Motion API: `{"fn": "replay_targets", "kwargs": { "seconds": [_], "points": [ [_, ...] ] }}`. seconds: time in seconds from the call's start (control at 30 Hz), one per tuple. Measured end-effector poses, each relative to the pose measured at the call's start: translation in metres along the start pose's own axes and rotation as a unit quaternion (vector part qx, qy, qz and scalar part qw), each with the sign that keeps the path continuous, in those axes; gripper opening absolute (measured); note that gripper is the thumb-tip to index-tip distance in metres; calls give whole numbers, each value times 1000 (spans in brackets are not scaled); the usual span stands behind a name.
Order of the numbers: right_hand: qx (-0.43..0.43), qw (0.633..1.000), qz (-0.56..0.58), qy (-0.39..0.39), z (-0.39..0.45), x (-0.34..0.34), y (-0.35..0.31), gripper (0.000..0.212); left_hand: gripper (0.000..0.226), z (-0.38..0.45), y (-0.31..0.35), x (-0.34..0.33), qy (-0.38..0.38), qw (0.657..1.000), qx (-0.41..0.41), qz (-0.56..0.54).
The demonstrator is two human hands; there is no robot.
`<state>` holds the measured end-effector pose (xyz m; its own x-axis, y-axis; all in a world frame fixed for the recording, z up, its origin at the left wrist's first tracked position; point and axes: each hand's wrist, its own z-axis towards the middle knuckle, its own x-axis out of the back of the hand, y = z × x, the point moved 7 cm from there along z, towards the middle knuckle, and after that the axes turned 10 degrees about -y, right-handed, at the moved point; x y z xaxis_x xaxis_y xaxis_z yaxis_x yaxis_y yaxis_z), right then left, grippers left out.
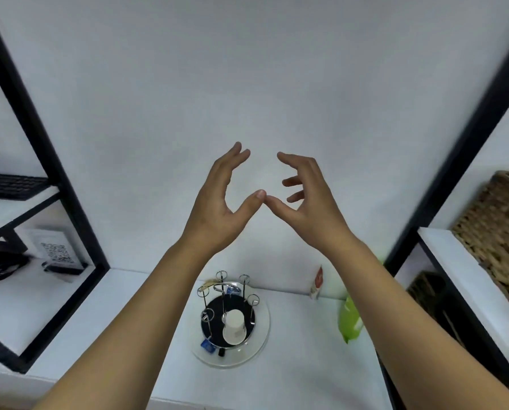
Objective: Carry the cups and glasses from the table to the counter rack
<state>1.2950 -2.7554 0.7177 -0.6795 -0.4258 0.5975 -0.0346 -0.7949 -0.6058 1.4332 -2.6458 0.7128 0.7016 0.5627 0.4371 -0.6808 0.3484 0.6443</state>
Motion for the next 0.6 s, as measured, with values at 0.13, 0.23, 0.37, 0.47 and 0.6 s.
{"fn": "replay_targets", "kwargs": {
  "seconds": [0.13,0.23,0.37,0.47,0.6],
  "points": [
    [-40,998,-31,32,-59,33,14,58,51,-14,12,-59,-36,998,9,-49],
    [-102,991,-58,66,-128,67,32,52,42,-27,34,-125,-96,992,-6,-85],
    [-186,974,-93,87,-244,104,46,46,33,-56,75,-222,-182,973,-34,-136],
    [-263,950,-123,111,-346,129,51,45,25,-92,115,-305,-272,948,-57,-157],
    [-356,902,-134,201,-502,169,30,43,21,-156,193,-415,-397,891,-95,-199]
  ]
}}
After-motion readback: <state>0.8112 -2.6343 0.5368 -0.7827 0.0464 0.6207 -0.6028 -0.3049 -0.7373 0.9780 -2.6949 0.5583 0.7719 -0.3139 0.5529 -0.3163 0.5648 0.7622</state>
